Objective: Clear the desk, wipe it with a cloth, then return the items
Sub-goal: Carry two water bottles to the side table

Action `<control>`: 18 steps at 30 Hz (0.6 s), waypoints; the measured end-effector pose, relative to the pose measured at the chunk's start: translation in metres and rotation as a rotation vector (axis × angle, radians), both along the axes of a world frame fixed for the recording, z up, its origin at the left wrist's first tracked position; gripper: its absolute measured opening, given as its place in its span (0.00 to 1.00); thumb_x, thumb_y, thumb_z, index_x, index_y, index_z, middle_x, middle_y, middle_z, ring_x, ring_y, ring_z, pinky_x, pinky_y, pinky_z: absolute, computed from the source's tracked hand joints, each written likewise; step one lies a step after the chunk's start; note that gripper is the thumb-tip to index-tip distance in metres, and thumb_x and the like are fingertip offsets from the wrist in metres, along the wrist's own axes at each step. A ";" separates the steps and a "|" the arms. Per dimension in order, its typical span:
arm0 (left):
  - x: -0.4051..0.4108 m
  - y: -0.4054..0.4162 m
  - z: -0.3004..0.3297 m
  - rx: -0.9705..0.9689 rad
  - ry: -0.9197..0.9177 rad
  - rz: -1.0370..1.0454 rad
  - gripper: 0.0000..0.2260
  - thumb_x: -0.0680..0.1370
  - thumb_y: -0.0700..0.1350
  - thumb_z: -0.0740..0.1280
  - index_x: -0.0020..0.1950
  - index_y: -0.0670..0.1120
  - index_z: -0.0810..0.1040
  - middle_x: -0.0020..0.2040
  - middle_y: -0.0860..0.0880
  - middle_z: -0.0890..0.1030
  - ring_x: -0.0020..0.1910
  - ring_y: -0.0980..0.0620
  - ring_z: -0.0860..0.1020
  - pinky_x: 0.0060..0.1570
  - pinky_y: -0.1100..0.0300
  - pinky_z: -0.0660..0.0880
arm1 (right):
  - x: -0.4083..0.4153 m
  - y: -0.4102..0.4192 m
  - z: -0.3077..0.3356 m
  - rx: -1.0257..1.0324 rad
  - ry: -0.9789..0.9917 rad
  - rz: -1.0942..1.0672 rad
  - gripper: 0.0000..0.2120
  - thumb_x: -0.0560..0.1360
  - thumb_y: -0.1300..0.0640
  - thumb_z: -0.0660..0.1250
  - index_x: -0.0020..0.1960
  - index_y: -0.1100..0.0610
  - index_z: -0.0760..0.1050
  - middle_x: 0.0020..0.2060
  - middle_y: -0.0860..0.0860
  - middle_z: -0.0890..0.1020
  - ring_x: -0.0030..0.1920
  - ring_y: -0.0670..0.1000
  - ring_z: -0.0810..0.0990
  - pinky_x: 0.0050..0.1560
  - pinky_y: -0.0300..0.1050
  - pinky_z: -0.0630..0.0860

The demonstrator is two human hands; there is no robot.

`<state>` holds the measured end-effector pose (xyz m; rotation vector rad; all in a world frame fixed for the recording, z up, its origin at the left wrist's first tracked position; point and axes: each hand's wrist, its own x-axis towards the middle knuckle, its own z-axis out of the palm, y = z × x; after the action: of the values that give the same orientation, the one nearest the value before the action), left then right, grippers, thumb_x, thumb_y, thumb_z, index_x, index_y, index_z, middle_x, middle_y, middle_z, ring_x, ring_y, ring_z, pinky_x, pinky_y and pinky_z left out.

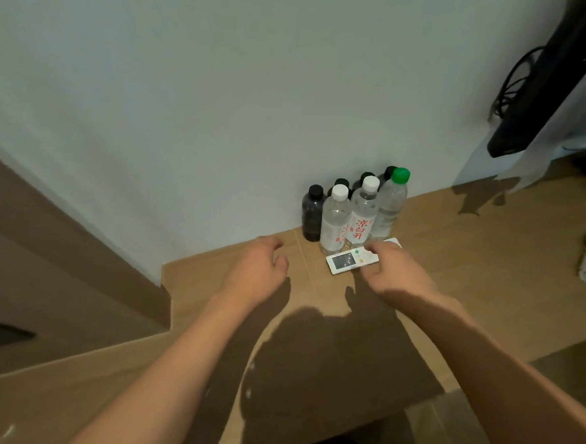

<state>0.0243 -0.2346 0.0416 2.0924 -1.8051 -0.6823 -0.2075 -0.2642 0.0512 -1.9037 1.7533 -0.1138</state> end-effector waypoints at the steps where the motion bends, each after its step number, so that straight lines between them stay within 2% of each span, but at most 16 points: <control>1: -0.006 -0.010 0.000 -0.017 0.014 -0.012 0.18 0.83 0.46 0.62 0.72 0.45 0.73 0.69 0.46 0.77 0.63 0.48 0.77 0.62 0.59 0.72 | -0.003 -0.013 0.001 -0.023 -0.007 -0.014 0.23 0.79 0.54 0.63 0.73 0.54 0.67 0.70 0.53 0.72 0.68 0.54 0.71 0.67 0.50 0.69; 3: -0.017 -0.031 0.002 -0.060 0.052 -0.016 0.18 0.82 0.46 0.63 0.72 0.46 0.73 0.68 0.47 0.77 0.61 0.49 0.77 0.58 0.60 0.70 | -0.008 -0.040 0.002 -0.077 -0.025 -0.023 0.25 0.79 0.55 0.63 0.75 0.54 0.65 0.71 0.54 0.71 0.69 0.54 0.70 0.69 0.51 0.68; 6: -0.035 -0.062 0.009 -0.098 0.103 0.011 0.18 0.81 0.46 0.63 0.71 0.48 0.73 0.66 0.49 0.77 0.57 0.49 0.78 0.56 0.57 0.73 | -0.011 -0.078 0.003 -0.160 -0.037 -0.035 0.27 0.79 0.57 0.64 0.76 0.53 0.61 0.72 0.53 0.68 0.69 0.54 0.71 0.69 0.53 0.69; 10: -0.058 -0.101 0.013 -0.113 0.100 -0.022 0.16 0.81 0.50 0.63 0.68 0.47 0.72 0.61 0.48 0.77 0.53 0.47 0.77 0.54 0.49 0.76 | -0.009 -0.118 -0.004 -0.220 -0.025 -0.001 0.25 0.79 0.58 0.62 0.75 0.54 0.61 0.70 0.55 0.67 0.63 0.56 0.74 0.62 0.53 0.74; 13: -0.069 -0.125 0.010 -0.089 0.050 -0.049 0.19 0.81 0.50 0.64 0.72 0.48 0.69 0.64 0.47 0.75 0.59 0.46 0.76 0.57 0.50 0.75 | -0.007 -0.138 -0.015 -0.246 -0.008 0.029 0.22 0.79 0.57 0.63 0.72 0.55 0.65 0.66 0.56 0.70 0.59 0.59 0.74 0.56 0.53 0.75; 16: -0.075 -0.138 0.001 -0.051 -0.015 -0.130 0.15 0.81 0.50 0.64 0.68 0.50 0.72 0.60 0.48 0.77 0.56 0.46 0.77 0.54 0.47 0.76 | -0.008 -0.147 -0.025 -0.283 0.039 0.069 0.21 0.79 0.57 0.64 0.71 0.57 0.67 0.62 0.56 0.73 0.55 0.61 0.76 0.52 0.53 0.75; 18: -0.074 -0.143 -0.004 -0.038 -0.035 -0.159 0.14 0.82 0.50 0.63 0.67 0.52 0.71 0.59 0.49 0.78 0.55 0.46 0.77 0.52 0.46 0.77 | -0.009 -0.151 -0.026 -0.259 0.000 0.062 0.20 0.80 0.57 0.63 0.71 0.55 0.67 0.62 0.55 0.72 0.54 0.61 0.76 0.51 0.54 0.76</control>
<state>-0.0497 -0.3771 0.0377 1.9640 -2.0037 -0.6482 -0.2164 -0.4153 0.0253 -2.1370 1.7473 -0.3327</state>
